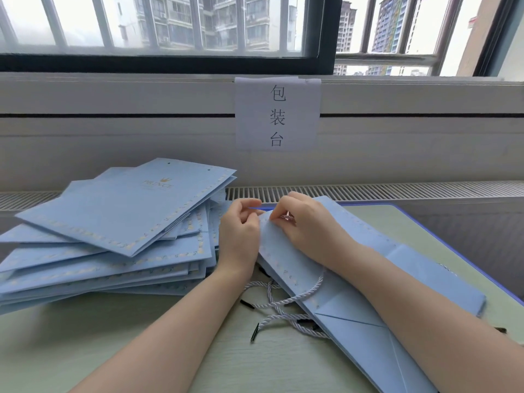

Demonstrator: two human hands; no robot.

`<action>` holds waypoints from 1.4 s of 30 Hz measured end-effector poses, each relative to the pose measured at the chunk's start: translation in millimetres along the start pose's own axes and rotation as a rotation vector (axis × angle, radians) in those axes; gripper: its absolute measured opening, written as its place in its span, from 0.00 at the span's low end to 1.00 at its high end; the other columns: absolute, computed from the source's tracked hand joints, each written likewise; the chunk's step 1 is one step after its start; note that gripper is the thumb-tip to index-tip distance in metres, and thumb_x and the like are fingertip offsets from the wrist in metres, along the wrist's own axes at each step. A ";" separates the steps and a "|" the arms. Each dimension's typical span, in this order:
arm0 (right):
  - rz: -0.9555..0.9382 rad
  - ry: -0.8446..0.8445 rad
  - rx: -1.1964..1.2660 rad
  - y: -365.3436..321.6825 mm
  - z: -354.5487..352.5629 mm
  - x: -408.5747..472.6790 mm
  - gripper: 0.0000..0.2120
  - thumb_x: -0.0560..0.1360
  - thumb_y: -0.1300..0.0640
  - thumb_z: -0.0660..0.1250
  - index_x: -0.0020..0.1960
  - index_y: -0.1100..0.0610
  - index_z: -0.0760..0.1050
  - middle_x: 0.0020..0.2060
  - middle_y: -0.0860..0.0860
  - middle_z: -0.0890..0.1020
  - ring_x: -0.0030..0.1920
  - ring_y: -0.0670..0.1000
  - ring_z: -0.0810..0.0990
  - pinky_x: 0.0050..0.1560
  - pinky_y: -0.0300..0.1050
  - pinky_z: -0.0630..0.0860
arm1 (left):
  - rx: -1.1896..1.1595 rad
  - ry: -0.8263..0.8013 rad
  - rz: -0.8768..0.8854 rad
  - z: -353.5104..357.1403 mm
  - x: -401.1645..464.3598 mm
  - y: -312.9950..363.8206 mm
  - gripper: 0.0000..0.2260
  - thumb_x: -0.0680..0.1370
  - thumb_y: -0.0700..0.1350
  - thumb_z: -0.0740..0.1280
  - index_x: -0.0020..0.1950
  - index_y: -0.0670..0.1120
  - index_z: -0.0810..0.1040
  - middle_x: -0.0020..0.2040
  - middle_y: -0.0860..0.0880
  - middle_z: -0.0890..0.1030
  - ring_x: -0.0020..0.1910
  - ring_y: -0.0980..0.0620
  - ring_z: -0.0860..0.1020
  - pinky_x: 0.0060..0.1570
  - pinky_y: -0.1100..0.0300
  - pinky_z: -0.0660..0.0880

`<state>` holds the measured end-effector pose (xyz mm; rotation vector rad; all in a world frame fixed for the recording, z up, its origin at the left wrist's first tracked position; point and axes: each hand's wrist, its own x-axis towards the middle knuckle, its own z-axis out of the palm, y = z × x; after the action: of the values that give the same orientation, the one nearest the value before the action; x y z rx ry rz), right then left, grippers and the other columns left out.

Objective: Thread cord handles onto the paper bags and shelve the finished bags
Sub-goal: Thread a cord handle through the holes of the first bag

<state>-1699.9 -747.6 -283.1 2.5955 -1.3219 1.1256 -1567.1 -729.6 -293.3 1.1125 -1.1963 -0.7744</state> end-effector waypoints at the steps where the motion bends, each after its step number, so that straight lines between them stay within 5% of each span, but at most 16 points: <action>1: 0.025 0.031 0.065 2.4 0.4 -0.3 0.03 0.74 0.64 0.67 0.45 0.59 0.78 0.43 0.52 0.76 0.44 0.50 0.73 0.45 0.38 0.66 | -0.052 0.007 -0.030 -1.0 0.9 0.9 0.14 0.77 0.31 0.56 0.47 0.47 0.76 0.41 0.49 0.81 0.41 0.53 0.77 0.43 0.62 0.73; 7: 0.048 0.008 0.065 2.4 3.2 -3.3 0.11 0.76 0.53 0.63 0.57 0.55 0.74 0.56 0.46 0.75 0.53 0.47 0.66 0.54 0.37 0.62 | -0.187 0.036 -0.024 -2.7 1.1 5.5 0.12 0.77 0.32 0.56 0.45 0.45 0.77 0.39 0.45 0.82 0.38 0.50 0.79 0.38 0.59 0.75; 11: 0.121 -0.039 0.131 -0.5 3.3 -1.5 0.16 0.78 0.48 0.56 0.57 0.56 0.73 0.47 0.42 0.71 0.49 0.45 0.63 0.49 0.33 0.59 | -0.236 0.026 -0.054 -1.9 -0.6 10.8 0.10 0.80 0.36 0.55 0.44 0.44 0.73 0.37 0.46 0.80 0.33 0.56 0.77 0.32 0.67 0.73; 14: 0.114 0.100 0.145 -1.1 2.1 -0.2 0.13 0.75 0.52 0.55 0.51 0.57 0.74 0.40 0.39 0.68 0.48 0.47 0.66 0.50 0.29 0.61 | -0.146 -0.034 -0.036 4.0 -1.4 16.3 0.12 0.83 0.42 0.53 0.44 0.42 0.72 0.36 0.49 0.76 0.27 0.63 0.73 0.28 0.71 0.69; 19: 0.077 0.193 0.153 -5.3 0.6 -2.2 0.08 0.75 0.57 0.57 0.48 0.58 0.74 0.39 0.39 0.67 0.46 0.47 0.65 0.50 0.28 0.62 | 0.071 -0.160 -0.009 4.6 7.1 21.5 0.25 0.84 0.50 0.50 0.39 0.35 0.77 0.32 0.43 0.75 0.28 0.54 0.72 0.29 0.65 0.69; 24: 0.089 0.217 0.207 -7.4 -1.3 -0.8 0.10 0.76 0.59 0.55 0.47 0.57 0.75 0.41 0.44 0.73 0.46 0.48 0.69 0.49 0.29 0.63 | 0.181 -0.226 -0.078 -0.9 16.0 32.8 0.25 0.83 0.51 0.50 0.31 0.42 0.72 0.28 0.48 0.74 0.23 0.58 0.70 0.30 0.64 0.68; 28: 0.090 0.239 0.269 -11.3 -4.8 0.5 0.10 0.76 0.59 0.55 0.47 0.55 0.75 0.42 0.47 0.77 0.47 0.48 0.72 0.49 0.32 0.65 | 0.142 -0.174 -0.116 -2.0 17.6 35.5 0.25 0.83 0.52 0.51 0.31 0.42 0.73 0.26 0.49 0.75 0.22 0.58 0.71 0.28 0.64 0.68; 32: 0.188 0.188 0.413 -15.4 -10.2 1.8 0.10 0.79 0.60 0.57 0.48 0.59 0.76 0.35 0.42 0.74 0.35 0.42 0.71 0.39 0.32 0.66 | 0.141 -0.112 -0.080 0.2 14.3 32.0 0.25 0.83 0.51 0.51 0.31 0.41 0.73 0.27 0.48 0.75 0.21 0.58 0.70 0.22 0.70 0.67; 36: 0.270 0.195 0.506 -19.6 -15.1 5.0 0.11 0.81 0.60 0.56 0.47 0.57 0.76 0.40 0.52 0.80 0.40 0.51 0.75 0.43 0.43 0.71 | 0.088 -0.048 -0.062 1.5 11.7 33.3 0.25 0.83 0.49 0.52 0.32 0.39 0.75 0.28 0.46 0.77 0.24 0.55 0.73 0.25 0.68 0.69; 42: 0.289 0.186 0.451 -16.7 -15.7 5.2 0.09 0.81 0.59 0.57 0.46 0.56 0.75 0.38 0.47 0.76 0.35 0.43 0.72 0.39 0.35 0.68 | 0.108 0.001 -0.062 -0.9 14.4 31.9 0.23 0.83 0.47 0.53 0.31 0.42 0.74 0.31 0.46 0.77 0.31 0.51 0.73 0.34 0.60 0.68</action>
<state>-1695.4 -735.5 -263.5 2.5332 -1.5914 1.8562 -1565.6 -732.9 -258.5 1.2434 -1.2192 -0.7639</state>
